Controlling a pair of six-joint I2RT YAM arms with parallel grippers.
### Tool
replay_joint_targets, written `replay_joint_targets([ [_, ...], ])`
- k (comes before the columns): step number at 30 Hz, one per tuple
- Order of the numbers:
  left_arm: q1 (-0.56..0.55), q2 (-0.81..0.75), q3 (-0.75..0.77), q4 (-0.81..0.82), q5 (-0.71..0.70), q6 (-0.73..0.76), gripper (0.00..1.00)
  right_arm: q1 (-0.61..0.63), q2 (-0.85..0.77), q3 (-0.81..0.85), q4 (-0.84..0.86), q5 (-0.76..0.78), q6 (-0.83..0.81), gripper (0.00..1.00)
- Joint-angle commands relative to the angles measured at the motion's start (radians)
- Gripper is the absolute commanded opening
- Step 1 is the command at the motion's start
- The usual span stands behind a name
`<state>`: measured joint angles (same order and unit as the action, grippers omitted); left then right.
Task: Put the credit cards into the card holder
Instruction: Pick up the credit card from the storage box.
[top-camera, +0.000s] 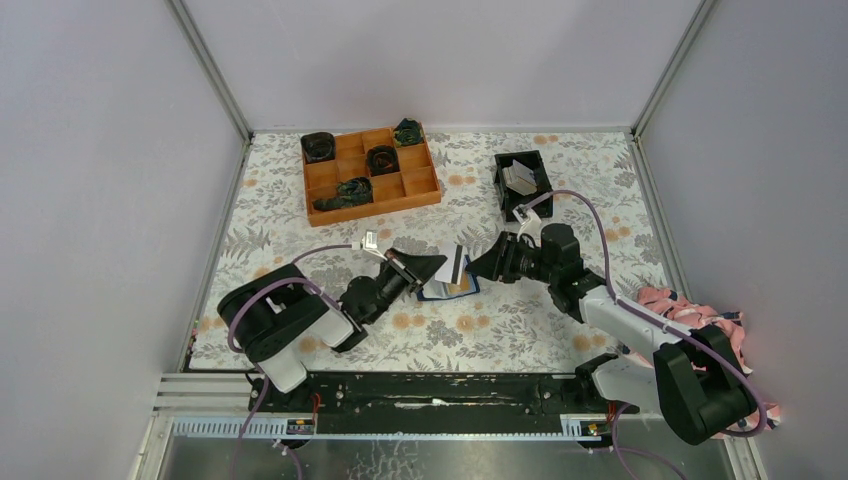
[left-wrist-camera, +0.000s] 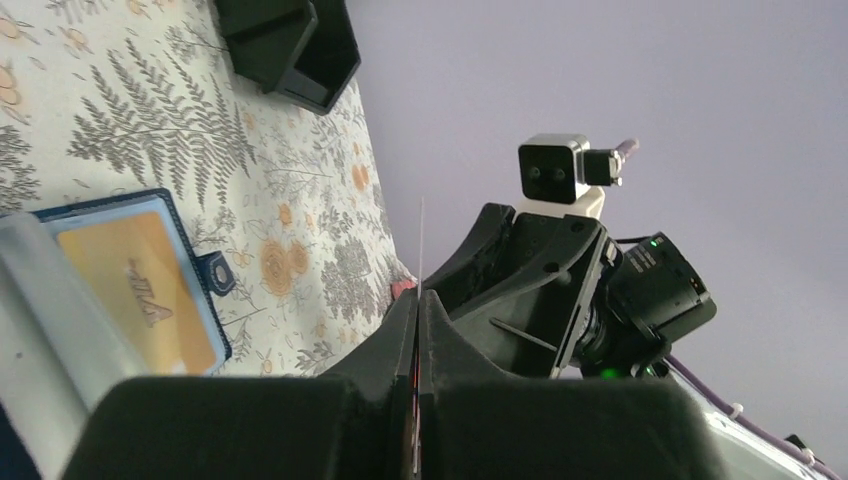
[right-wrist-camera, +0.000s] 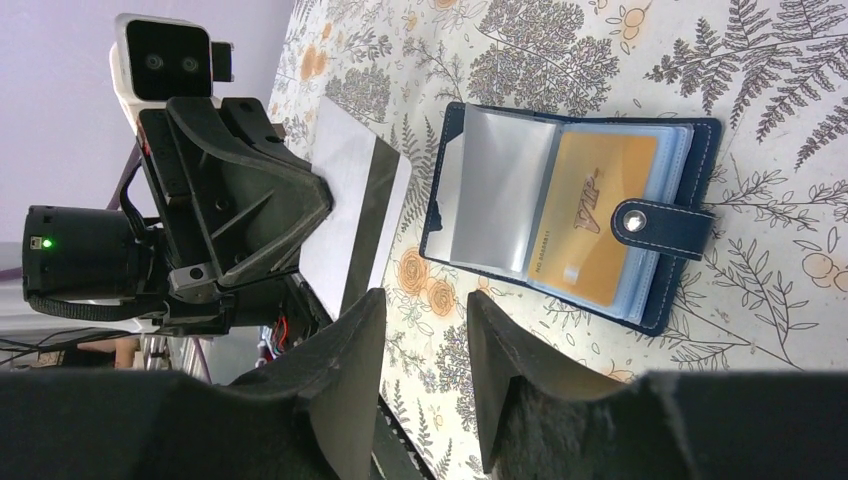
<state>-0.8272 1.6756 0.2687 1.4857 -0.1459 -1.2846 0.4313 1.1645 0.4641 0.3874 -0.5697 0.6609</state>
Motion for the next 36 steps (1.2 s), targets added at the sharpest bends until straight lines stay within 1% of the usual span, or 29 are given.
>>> replay_joint_targets([
  [1, -0.013, -0.004, -0.026, 0.064, -0.113, -0.001, 0.00, 0.005, -0.011, -0.012, 0.093, -0.029, 0.028, 0.42],
  [5, -0.021, 0.005, -0.022, 0.067, -0.124, -0.004, 0.00, 0.004, 0.012, -0.023, 0.146, -0.052, 0.059, 0.42],
  [11, -0.037, 0.050, -0.009, 0.101, -0.124, -0.024, 0.00, 0.006, 0.080, -0.036, 0.284, -0.099, 0.130, 0.42],
  [17, -0.043, 0.076, 0.007, 0.107, -0.118, -0.041, 0.00, 0.005, 0.132, -0.031, 0.336, -0.116, 0.155, 0.41],
  [26, -0.049, 0.099, 0.030, 0.111, -0.103, -0.069, 0.00, 0.010, 0.258, -0.053, 0.501, -0.163, 0.226, 0.38],
  [28, -0.049, 0.105, 0.032, 0.113, -0.101, -0.074, 0.00, 0.011, 0.276, -0.052, 0.529, -0.174, 0.236, 0.34],
  [29, -0.049, 0.112, 0.035, 0.113, -0.097, -0.077, 0.00, 0.013, 0.285, -0.050, 0.538, -0.182, 0.242, 0.29],
  [31, -0.049, 0.123, 0.041, 0.114, -0.087, -0.080, 0.00, 0.014, 0.304, -0.048, 0.573, -0.195, 0.257, 0.14],
  [33, -0.049, 0.130, 0.045, 0.114, -0.078, -0.082, 0.01, 0.014, 0.319, -0.050, 0.603, -0.209, 0.274, 0.03],
  [34, -0.049, 0.130, 0.043, 0.114, -0.077, -0.082, 0.05, 0.015, 0.325, -0.050, 0.612, -0.213, 0.281, 0.00],
  [36, -0.050, 0.133, 0.034, 0.116, -0.080, -0.080, 0.15, 0.014, 0.332, -0.050, 0.618, -0.217, 0.285, 0.00],
])
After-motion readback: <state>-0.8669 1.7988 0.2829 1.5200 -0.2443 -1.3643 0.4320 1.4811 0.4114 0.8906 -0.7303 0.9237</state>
